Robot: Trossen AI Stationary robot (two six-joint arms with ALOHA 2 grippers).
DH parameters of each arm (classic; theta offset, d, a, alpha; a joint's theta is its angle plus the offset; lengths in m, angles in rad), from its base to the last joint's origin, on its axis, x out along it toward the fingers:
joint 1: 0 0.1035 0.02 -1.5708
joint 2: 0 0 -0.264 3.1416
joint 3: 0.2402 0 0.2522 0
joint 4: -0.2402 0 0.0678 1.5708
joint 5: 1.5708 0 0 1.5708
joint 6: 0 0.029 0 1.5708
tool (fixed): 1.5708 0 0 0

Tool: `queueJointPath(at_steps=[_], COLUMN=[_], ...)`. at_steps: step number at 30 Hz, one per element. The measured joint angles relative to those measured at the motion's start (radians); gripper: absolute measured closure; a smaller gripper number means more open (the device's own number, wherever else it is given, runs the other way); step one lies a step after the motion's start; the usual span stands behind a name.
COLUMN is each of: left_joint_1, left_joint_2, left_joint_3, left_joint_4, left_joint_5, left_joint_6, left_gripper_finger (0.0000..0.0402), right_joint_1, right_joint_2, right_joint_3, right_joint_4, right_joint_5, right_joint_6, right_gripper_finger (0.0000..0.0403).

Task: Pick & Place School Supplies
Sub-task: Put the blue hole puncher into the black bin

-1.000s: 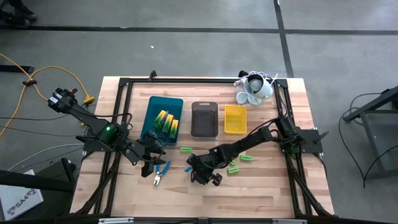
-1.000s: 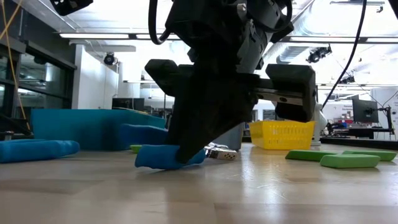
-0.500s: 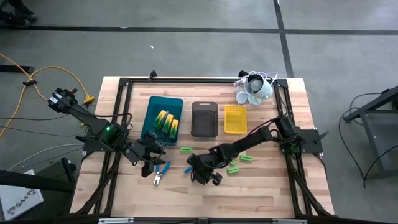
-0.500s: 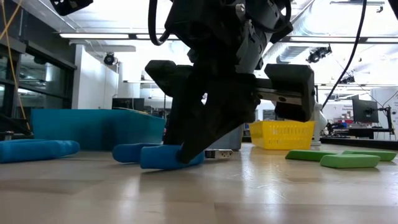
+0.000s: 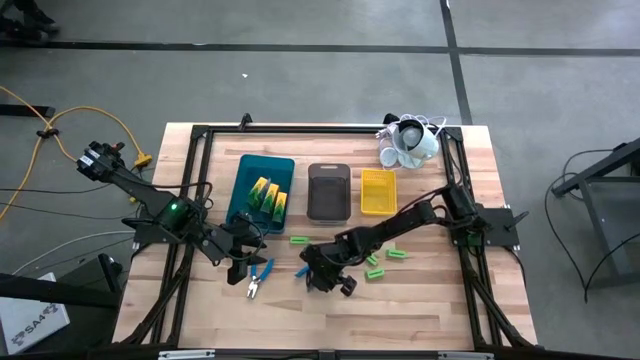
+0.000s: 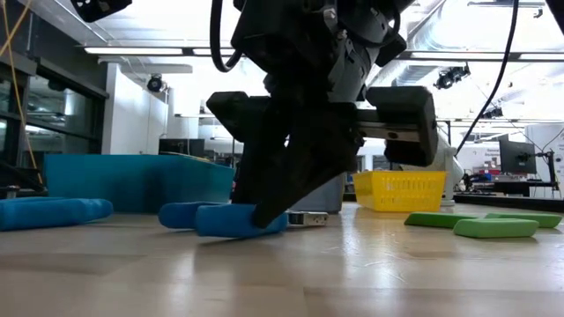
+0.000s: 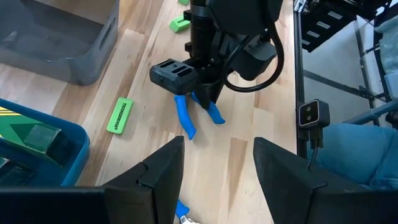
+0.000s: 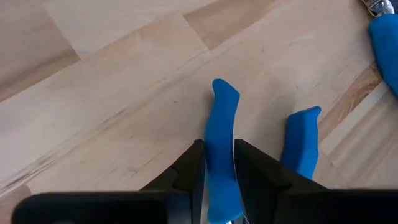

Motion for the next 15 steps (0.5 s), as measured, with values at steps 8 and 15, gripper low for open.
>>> queueJointPath(at_steps=[8,15], left_joint_1=[0.000,0.000], left_joint_2=[0.000,0.000], left_joint_3=[0.000,0.000], left_joint_4=[0.001,0.000], left_joint_5=[0.002,0.005], left_joint_6=[0.000,0.000], left_gripper_finger=[0.0214,0.0214], right_joint_1=[-0.001,-0.001], right_joint_2=[0.036,0.038], right_joint_3=[0.003,0.003], right_joint_4=[0.023,0.025], right_joint_5=[-0.008,-0.010], right_joint_6=[0.002,0.009], right_gripper_finger=[0.0327,0.0327])
